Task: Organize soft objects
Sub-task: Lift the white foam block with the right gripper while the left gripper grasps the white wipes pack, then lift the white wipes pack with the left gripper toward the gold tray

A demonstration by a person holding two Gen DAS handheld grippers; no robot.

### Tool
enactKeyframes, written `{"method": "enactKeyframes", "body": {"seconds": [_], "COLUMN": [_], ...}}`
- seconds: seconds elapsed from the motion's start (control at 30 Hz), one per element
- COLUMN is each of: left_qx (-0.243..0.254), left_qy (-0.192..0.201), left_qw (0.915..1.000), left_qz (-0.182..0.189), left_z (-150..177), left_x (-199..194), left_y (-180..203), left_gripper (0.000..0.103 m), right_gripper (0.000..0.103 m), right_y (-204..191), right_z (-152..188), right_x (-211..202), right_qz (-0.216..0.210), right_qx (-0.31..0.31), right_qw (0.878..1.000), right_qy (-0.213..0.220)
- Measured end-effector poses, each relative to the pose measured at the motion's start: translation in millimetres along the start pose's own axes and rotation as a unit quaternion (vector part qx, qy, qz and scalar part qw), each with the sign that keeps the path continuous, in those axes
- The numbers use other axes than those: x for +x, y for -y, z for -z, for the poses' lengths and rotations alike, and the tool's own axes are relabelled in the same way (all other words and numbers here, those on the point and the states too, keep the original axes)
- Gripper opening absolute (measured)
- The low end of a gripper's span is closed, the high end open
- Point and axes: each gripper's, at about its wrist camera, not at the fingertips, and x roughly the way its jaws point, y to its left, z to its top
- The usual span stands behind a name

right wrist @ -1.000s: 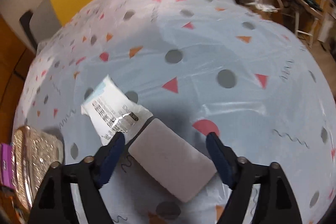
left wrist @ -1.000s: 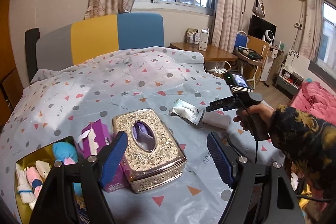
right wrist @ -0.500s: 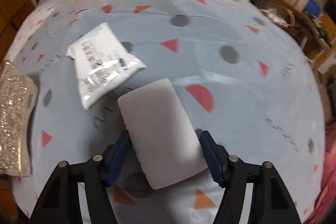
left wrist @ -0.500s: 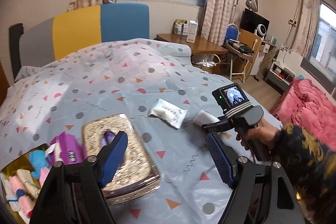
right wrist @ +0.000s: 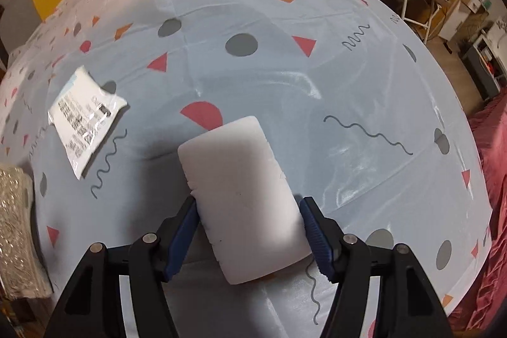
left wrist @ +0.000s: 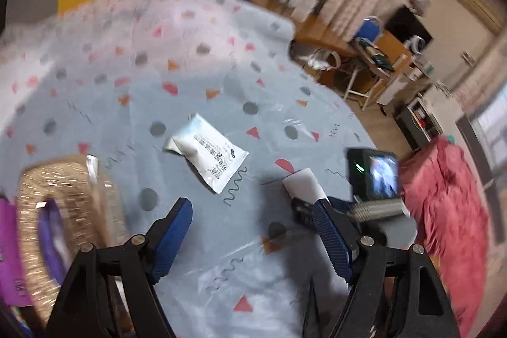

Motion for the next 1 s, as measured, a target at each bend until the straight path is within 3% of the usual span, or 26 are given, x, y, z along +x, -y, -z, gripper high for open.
{"method": "enactKeyframes", "body": {"seconds": [0.17, 0.4, 0.63, 0.83, 0.9, 1.0], "left_qx": [-0.049, -0.136, -0.136, -0.128, -0.111, -0.06], "left_qy": [-0.018, -0.049, -0.051, -0.08, -0.076, -0.071], "left_qw": [0.9976, 0.9871, 0.9852, 0.9828, 0.9848, 0.9883], "left_qz": [-0.046, -0.069, -0.091, -0.106, -0.11, -0.12], "left_z": [-21.8, -45.0, -64.4, -64.7, -61.0, -53.9], "left_x": [57.2, 117.8, 145.3, 169.2, 169.5, 165.9], "left_y": [-11.4, -38.9, -38.8, -43.0, -41.5, -33.9], "left_gripper": [0.078, 0.078, 0.079, 0.079, 0.076, 0.063], "right_gripper": [0.066, 0.066, 0.067, 0.067, 0.067, 0.067], "right_y": [-15.8, -18.1, -23.8, -28.5, -29.0, -29.9], "right_z": [-4.7, -5.0, -14.2, -13.3, -13.4, -11.6], "right_x": [2.6, 6.5, 17.6, 18.2, 19.6, 20.4], "right_qz": [-0.005, -0.006, 0.006, 0.011, 0.011, 0.009], "right_qx": [-0.016, -0.021, -0.04, -0.048, -0.049, -0.047], "right_qw": [1.0, 1.0, 0.999, 0.999, 0.999, 0.999], "right_qy": [-0.002, -0.005, -0.007, -0.005, -0.005, -0.005]}}
